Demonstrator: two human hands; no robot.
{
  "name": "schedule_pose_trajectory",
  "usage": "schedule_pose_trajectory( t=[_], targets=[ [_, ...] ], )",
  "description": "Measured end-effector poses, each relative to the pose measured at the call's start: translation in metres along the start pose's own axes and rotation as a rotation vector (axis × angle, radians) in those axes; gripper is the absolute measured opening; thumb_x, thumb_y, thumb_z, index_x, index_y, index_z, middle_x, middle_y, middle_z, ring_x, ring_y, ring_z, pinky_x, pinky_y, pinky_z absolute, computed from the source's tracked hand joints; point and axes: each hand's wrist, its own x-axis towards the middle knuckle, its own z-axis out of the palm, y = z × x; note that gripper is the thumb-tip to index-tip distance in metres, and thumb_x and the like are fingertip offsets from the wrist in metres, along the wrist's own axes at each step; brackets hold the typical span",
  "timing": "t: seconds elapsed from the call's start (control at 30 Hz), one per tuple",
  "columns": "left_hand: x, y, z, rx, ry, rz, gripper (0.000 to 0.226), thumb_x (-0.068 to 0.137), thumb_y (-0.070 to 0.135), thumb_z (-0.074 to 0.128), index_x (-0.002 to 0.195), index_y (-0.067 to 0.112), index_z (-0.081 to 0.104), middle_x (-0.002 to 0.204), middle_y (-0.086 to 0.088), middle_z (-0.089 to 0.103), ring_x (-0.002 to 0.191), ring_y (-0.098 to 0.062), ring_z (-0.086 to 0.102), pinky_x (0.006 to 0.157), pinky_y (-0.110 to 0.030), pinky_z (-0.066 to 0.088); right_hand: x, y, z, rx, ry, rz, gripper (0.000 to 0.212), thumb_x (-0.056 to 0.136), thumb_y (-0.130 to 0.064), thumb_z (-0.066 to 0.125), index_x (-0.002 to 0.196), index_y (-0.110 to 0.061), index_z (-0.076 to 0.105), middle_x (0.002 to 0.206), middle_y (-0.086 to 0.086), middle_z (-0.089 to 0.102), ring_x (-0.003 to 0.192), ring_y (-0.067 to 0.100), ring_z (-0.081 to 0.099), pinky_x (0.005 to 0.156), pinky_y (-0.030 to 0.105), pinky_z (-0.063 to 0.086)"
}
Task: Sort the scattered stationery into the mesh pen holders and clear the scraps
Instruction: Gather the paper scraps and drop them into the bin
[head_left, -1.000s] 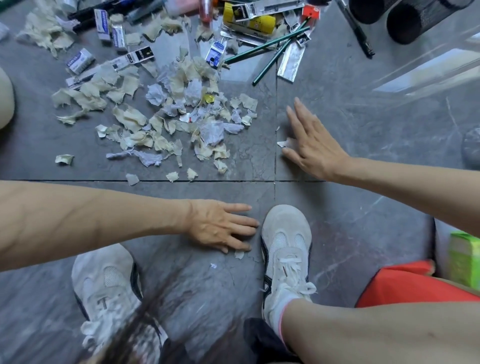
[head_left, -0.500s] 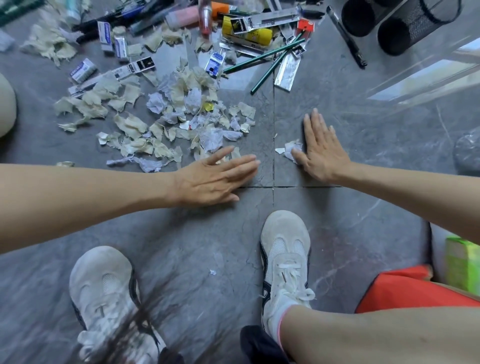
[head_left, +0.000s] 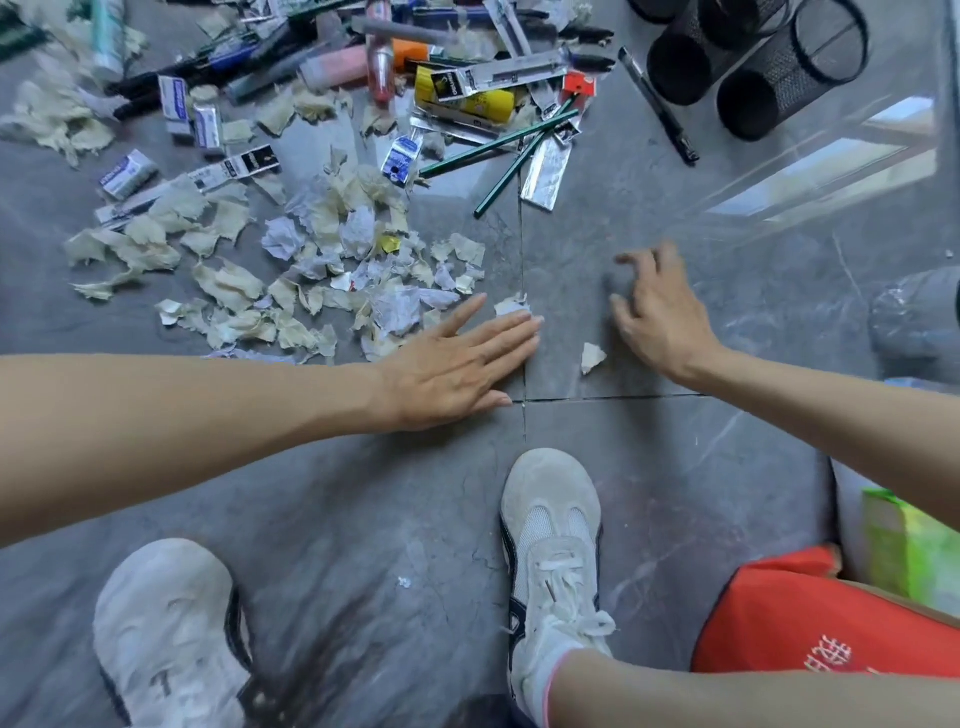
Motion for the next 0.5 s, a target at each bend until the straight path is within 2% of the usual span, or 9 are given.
schedule_pose_trajectory(
  t=[0.07,0.1,0.17,0.27,0.37,0.43,0.5],
  targets=[
    [0.011,-0.004,0.001,-0.008,-0.029,0.003,0.065,0.097,0.048,0.022,0.141,0.003,0.038,0.147,-0.013,0.038,0.138,-0.024,0.033,0.113,-0.048,0.011,-0.018,0.009,0.0,0.037,-0.063,0.048,0.027,0.094,-0.031,0.05,0.114,-0.013,0.046,0.101,0.008,0.058,0.099,0.031,0.055,0.074,0.036,0.039],
    [0.013,-0.008,0.001,-0.006,-0.052,-0.01,0.065,0.096,0.048,0.023,0.139,0.003,0.042,0.144,-0.014,0.043,0.135,-0.026,0.038,0.112,-0.048,0.013,-0.026,0.009,0.002,0.019,-0.123,0.047,0.027,0.094,-0.039,0.049,0.106,-0.016,0.046,0.09,0.002,0.061,0.092,0.029,0.057,0.069,0.034,0.036],
    [0.009,-0.018,0.002,0.003,-0.099,-0.046,0.065,0.096,0.047,0.024,0.135,0.001,0.047,0.14,-0.015,0.048,0.131,-0.027,0.044,0.111,-0.048,0.016,-0.038,0.006,0.006,-0.039,-0.226,0.007,0.035,0.09,-0.051,0.052,0.099,-0.017,0.046,0.082,-0.004,0.061,0.087,0.027,0.059,0.066,0.032,0.034],
    [-0.008,-0.033,-0.002,0.011,-0.101,-0.134,0.064,0.095,0.045,0.026,0.135,0.0,0.046,0.137,-0.019,0.049,0.127,-0.029,0.048,0.11,-0.045,0.017,-0.041,-0.002,0.013,-0.047,-0.225,-0.047,0.041,0.086,-0.048,0.06,0.104,-0.015,0.044,0.085,0.001,0.063,0.09,0.03,0.06,0.064,0.032,0.033],
    [-0.024,-0.044,-0.005,0.046,-0.035,-0.182,0.061,0.096,0.043,0.028,0.136,0.001,0.043,0.133,-0.02,0.051,0.124,-0.029,0.05,0.108,-0.043,0.018,-0.027,-0.014,0.017,-0.046,-0.191,-0.078,0.028,0.092,-0.036,0.055,0.106,-0.012,0.048,0.099,0.013,0.067,0.097,0.034,0.06,0.065,0.034,0.033],
    [-0.031,-0.048,-0.006,0.044,-0.006,-0.197,0.059,0.097,0.043,0.028,0.138,0.002,0.042,0.135,-0.02,0.049,0.129,-0.028,0.043,0.109,-0.042,0.017,-0.014,-0.026,0.018,-0.044,-0.204,-0.096,0.023,0.094,-0.031,0.052,0.105,-0.011,0.052,0.103,0.015,0.066,0.1,0.035,0.059,0.067,0.035,0.035],
    [-0.037,-0.051,-0.01,0.006,-0.005,-0.283,0.06,0.098,0.044,0.025,0.139,0.004,0.041,0.14,-0.019,0.045,0.133,-0.026,0.036,0.11,-0.043,0.016,0.0,-0.042,0.018,-0.02,-0.196,-0.118,0.02,0.094,-0.03,0.053,0.103,-0.011,0.054,0.102,0.014,0.067,0.1,0.034,0.059,0.068,0.036,0.037]
  ],
)
